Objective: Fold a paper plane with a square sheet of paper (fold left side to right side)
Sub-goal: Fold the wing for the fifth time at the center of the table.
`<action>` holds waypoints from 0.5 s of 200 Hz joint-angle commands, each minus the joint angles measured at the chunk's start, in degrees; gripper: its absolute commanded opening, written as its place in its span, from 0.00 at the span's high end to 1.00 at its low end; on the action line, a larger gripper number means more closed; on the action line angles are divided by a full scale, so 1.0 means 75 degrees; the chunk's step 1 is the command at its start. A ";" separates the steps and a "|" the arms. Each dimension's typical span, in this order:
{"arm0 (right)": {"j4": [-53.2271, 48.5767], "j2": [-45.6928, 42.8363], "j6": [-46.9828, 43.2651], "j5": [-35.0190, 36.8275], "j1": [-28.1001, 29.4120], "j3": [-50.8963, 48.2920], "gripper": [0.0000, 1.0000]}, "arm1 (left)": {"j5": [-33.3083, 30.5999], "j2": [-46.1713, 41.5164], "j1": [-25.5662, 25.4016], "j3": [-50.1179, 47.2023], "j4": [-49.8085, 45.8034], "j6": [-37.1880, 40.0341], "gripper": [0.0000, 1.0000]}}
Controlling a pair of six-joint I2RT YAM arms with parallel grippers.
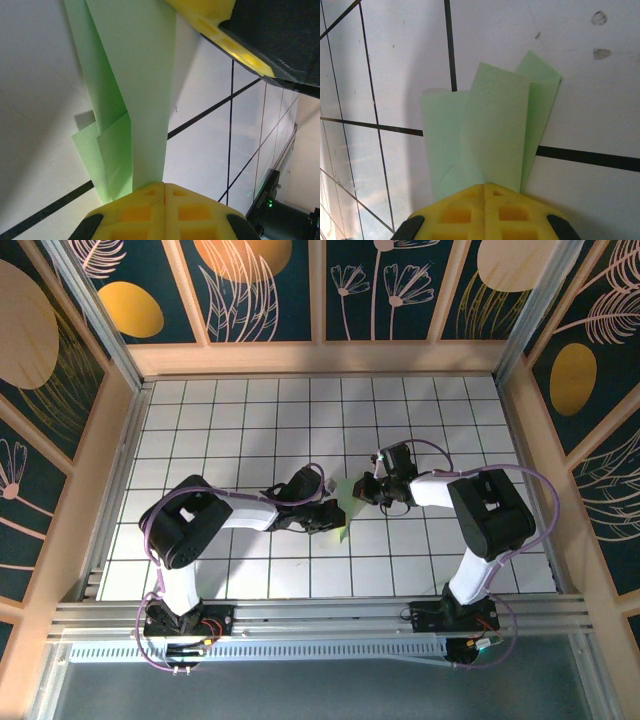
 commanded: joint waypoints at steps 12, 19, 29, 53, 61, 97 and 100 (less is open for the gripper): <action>-0.0669 0.0290 -0.0162 0.0261 0.0033 -0.0161 1.00 | -0.0009 0.0206 -0.0074 -0.0086 0.0052 0.0042 0.95; -0.0667 0.0301 -0.0163 0.0256 0.0035 -0.0153 1.00 | -0.0021 0.0219 -0.0075 -0.0084 0.0059 0.0044 0.95; -0.0665 0.0297 -0.0159 0.0257 0.0044 -0.0153 1.00 | -0.0024 0.0254 -0.0094 -0.0063 0.0047 0.0054 0.95; -0.0668 0.0311 -0.0163 0.0263 0.0046 -0.0148 1.00 | -0.0053 0.0350 -0.0132 -0.0009 -0.0033 0.0075 0.95; -0.0684 0.0309 -0.0169 0.0264 0.0045 -0.0153 1.00 | -0.0085 0.0366 -0.0144 0.0007 -0.0097 0.0101 0.96; -0.0555 0.0036 -0.0203 0.0149 0.0036 -0.0117 1.00 | -0.0435 0.0470 -0.0188 0.0148 -0.0662 0.0306 0.97; -0.0522 -0.0004 -0.0205 0.0112 0.0025 -0.0120 1.00 | -0.0472 0.0480 -0.0198 0.0166 -0.0722 0.0333 0.97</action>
